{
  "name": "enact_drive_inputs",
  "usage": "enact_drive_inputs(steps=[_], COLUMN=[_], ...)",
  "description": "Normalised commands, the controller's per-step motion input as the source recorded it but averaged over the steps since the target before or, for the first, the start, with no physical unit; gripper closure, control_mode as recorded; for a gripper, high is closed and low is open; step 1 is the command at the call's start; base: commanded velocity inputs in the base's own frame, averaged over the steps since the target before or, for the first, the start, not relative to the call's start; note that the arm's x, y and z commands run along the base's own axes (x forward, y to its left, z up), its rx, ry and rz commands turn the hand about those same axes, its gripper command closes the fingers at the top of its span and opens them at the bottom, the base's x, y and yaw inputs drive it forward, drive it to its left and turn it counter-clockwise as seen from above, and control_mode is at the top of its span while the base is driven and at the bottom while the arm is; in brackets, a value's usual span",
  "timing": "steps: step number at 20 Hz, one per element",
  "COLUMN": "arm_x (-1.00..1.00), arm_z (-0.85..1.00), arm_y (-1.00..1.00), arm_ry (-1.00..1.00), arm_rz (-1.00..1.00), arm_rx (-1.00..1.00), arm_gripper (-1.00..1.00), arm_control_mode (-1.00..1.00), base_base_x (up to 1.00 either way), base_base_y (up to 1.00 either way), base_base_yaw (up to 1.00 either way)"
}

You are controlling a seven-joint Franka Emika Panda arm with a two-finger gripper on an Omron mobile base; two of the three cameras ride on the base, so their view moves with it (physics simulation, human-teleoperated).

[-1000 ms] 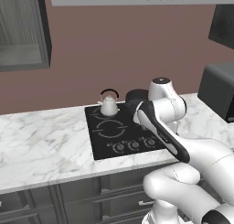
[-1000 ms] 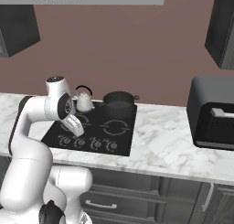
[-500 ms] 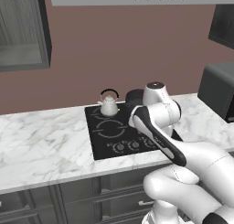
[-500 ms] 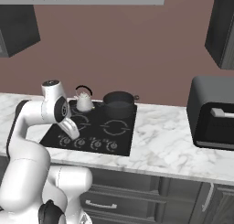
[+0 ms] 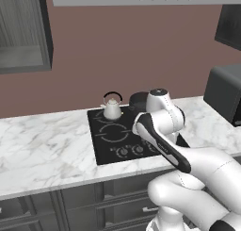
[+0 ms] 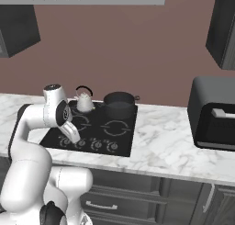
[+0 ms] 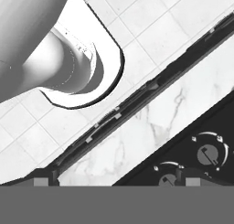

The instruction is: Pick the kettle from the cabinet and place it on a stove burner. Then pick the pot from the counter and place it on another stove burner. Finally, turn both burners on.

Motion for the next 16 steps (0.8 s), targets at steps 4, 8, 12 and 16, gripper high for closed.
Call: enact_drive_inputs(steps=[4,8,12,16], arm_x=[0.00,0.00,0.00,0.01], arm_z=[-0.13,-0.14,-0.10,-0.08], arm_y=[0.00,0.00,0.00,0.00], arm_ry=[0.00,0.01,0.01,0.01], arm_rz=[0.00,0.00,0.00,0.00], arm_rx=[0.01,0.01,0.00,0.00], arm_gripper=[-1.00,-1.00,-1.00,-1.00], arm_control_mode=[-1.00,-1.00,-1.00,-1.00], base_base_x=[0.00,0.00,0.00,0.00], base_base_y=[0.00,0.00,0.00,0.00], base_base_yaw=[0.00,0.00,0.00,0.00])
